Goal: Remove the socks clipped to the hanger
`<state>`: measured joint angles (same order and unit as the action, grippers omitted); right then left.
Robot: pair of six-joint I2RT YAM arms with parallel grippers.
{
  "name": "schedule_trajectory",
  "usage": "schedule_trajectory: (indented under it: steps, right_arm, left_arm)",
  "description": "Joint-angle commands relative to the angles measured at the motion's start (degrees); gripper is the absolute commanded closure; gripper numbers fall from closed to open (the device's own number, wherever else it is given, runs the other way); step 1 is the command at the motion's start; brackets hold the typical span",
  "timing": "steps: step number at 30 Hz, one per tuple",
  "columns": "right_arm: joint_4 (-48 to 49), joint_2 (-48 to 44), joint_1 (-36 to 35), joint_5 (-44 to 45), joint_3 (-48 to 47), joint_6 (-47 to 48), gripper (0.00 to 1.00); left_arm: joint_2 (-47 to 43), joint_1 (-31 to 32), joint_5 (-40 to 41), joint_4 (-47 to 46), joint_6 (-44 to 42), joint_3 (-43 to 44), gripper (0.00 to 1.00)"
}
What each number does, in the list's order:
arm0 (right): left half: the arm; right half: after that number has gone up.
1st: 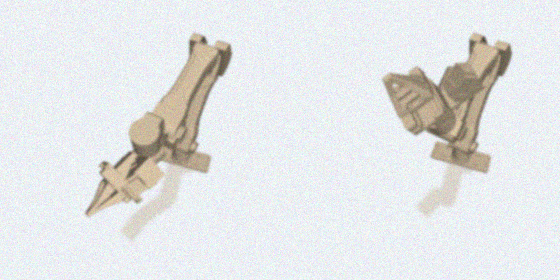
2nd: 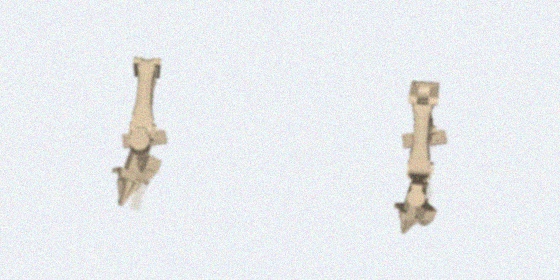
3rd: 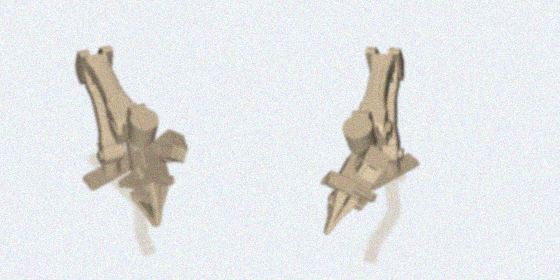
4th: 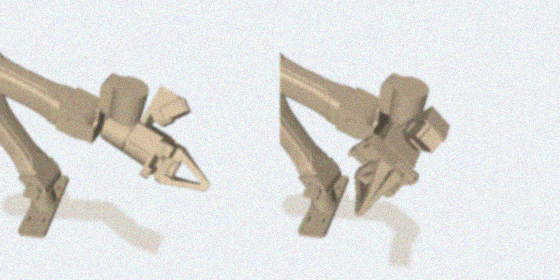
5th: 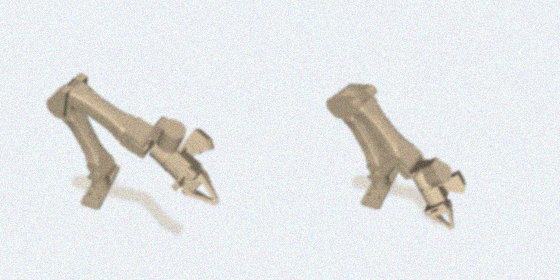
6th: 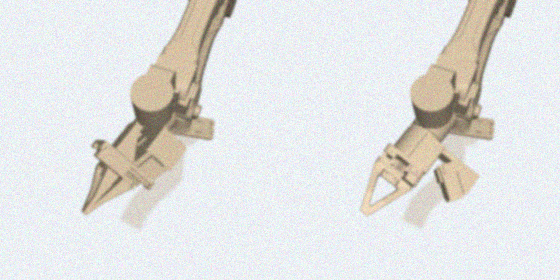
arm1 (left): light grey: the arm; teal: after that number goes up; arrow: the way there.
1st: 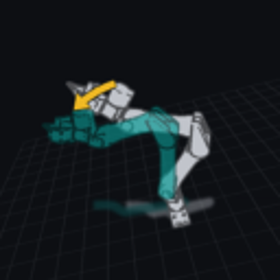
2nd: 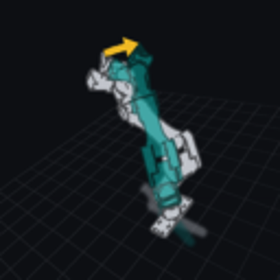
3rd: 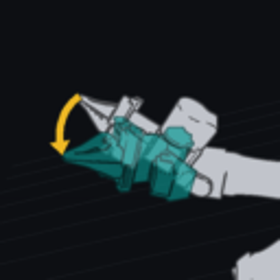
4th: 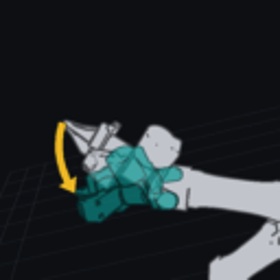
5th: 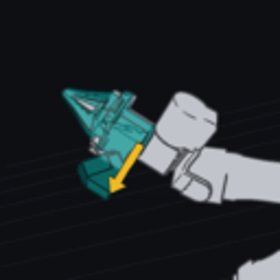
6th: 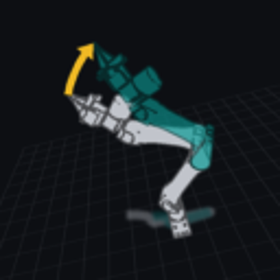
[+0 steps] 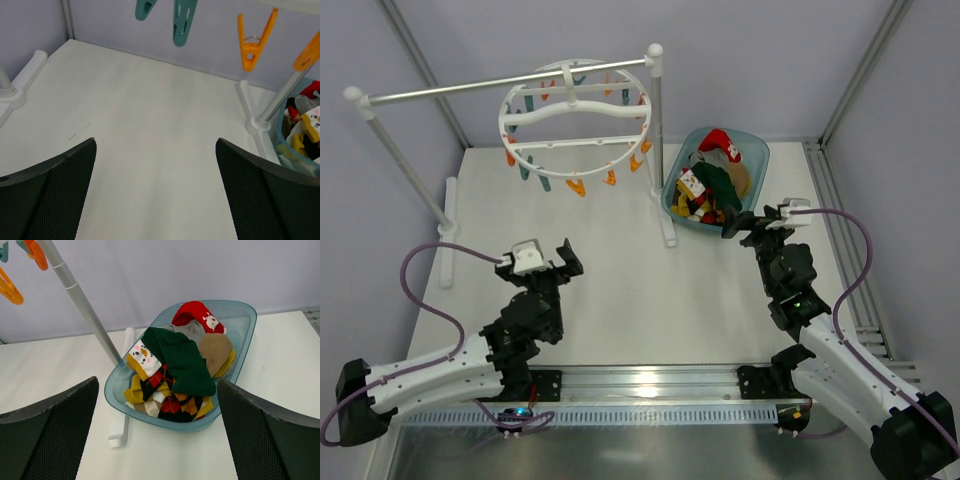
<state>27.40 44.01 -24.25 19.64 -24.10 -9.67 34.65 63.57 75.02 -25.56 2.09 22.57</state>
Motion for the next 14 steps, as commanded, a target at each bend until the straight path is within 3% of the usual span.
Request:
schedule_trajectory:
  steps: [1,14]
  right_arm:
    - [3.9,-0.2,0.1,-0.6,-2.3,-0.9,0.01]
    - [3.4,-0.7,0.2,-0.9,-2.5,-0.4,0.00]
  left_arm:
    - [2.4,-0.2,1.4,-1.9,-0.6,1.2,0.00]
    - [-1.7,-0.2,-2.7,-2.6,1.1,-1.3,0.01]
